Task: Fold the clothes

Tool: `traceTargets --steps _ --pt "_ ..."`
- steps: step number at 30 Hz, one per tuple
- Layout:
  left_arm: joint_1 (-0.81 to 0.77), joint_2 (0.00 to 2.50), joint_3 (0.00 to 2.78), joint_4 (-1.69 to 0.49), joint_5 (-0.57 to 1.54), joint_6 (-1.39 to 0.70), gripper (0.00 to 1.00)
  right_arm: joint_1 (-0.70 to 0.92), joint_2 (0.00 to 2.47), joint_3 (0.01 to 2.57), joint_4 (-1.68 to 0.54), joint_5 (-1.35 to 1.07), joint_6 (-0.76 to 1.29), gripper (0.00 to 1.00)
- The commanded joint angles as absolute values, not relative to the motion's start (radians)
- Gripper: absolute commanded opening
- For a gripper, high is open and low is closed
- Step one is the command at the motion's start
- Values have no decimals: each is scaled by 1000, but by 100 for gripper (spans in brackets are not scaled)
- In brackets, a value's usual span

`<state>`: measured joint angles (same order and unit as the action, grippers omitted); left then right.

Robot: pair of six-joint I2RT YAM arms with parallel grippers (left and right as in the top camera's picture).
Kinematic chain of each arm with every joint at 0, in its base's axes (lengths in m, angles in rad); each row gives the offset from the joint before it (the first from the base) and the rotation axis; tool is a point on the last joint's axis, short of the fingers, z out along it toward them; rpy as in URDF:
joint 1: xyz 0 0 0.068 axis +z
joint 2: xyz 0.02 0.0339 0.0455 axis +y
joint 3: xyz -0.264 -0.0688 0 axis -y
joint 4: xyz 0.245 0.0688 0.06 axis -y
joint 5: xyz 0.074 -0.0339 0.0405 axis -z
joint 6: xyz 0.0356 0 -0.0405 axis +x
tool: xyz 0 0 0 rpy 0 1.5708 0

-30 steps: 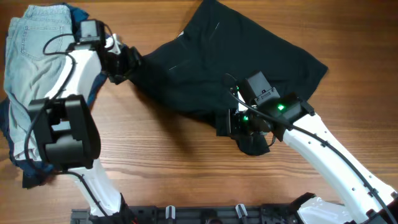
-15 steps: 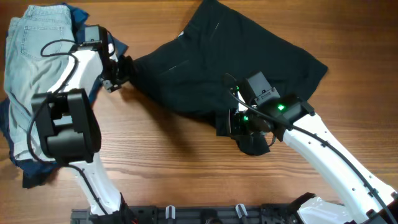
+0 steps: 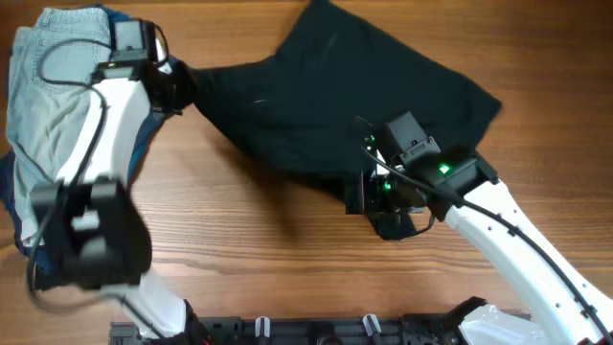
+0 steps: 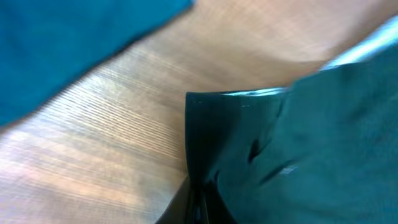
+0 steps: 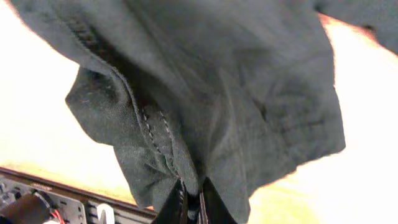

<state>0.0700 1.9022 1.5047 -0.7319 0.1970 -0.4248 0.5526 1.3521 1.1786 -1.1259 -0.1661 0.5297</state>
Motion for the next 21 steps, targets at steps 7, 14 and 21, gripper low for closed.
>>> traceTargets --steps 7,14,21 --pt "114 1518 1507 -1018 24 -464 4 548 1314 1206 -1145 -218 461 4" --pt "80 1518 1505 -895 32 -479 4 543 1335 1204 -936 165 469 4" --pt "-43 1566 1505 -587 -2 -476 4 298 1428 1204 -532 92 230 4"
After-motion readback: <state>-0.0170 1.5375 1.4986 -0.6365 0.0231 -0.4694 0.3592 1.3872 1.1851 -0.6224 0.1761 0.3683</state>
